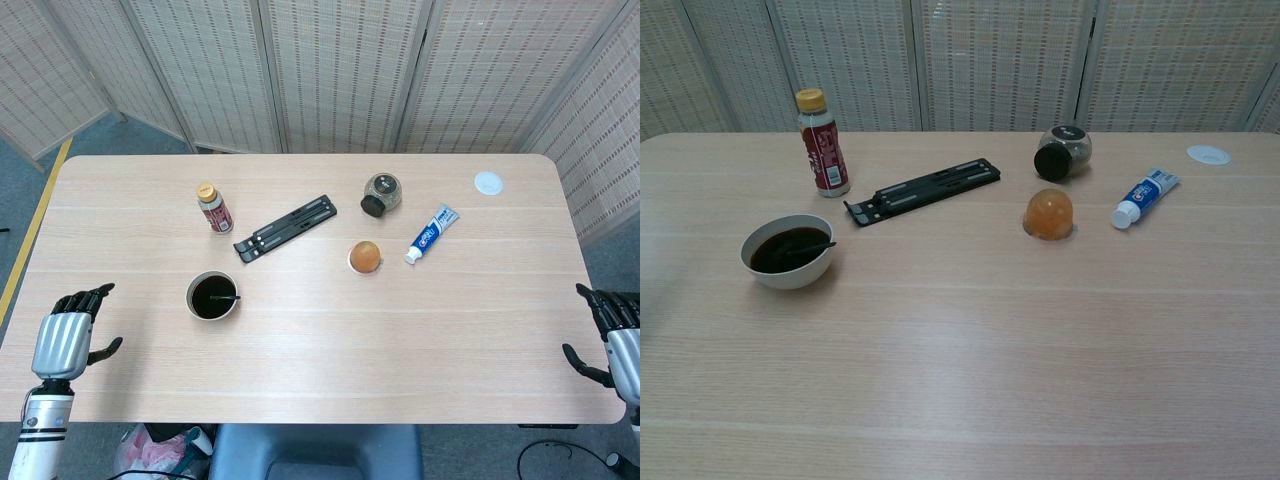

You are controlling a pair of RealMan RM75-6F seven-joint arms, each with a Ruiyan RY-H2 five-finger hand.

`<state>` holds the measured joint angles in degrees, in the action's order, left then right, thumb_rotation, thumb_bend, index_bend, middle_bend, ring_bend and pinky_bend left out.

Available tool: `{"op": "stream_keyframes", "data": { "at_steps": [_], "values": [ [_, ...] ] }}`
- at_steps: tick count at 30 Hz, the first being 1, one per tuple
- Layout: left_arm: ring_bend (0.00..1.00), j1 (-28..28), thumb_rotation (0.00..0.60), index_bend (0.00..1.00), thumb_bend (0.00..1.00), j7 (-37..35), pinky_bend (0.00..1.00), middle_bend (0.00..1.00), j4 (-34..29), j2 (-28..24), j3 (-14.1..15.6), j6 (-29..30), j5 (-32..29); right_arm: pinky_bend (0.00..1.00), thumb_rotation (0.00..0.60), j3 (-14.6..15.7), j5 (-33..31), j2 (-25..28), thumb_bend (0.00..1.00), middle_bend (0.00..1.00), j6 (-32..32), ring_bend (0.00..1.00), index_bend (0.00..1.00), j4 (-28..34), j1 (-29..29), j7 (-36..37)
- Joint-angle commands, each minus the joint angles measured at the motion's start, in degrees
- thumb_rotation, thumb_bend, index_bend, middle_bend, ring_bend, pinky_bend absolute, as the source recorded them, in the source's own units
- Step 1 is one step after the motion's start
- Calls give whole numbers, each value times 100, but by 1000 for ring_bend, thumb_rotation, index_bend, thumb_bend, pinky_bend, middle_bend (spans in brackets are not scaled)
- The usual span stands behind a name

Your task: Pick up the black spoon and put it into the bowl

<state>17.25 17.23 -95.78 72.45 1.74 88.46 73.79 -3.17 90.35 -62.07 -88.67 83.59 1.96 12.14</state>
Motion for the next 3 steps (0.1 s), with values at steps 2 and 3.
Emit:
{"op": "stream_keyframes", "data": {
  "at_steps": [2,3],
  "values": [
    [260,-179,600,186,225,85,276,296,-83,-38,41,123,136,145,600,-4,17,-35,235,158,30,114,85,-3,43,-13],
    [260,-214,600,186,225,106,275,295,-64,-22,27,145,166,144,600,-7,15,-55,235,157,49,114,85,-4,61,-17]
  ]
}}
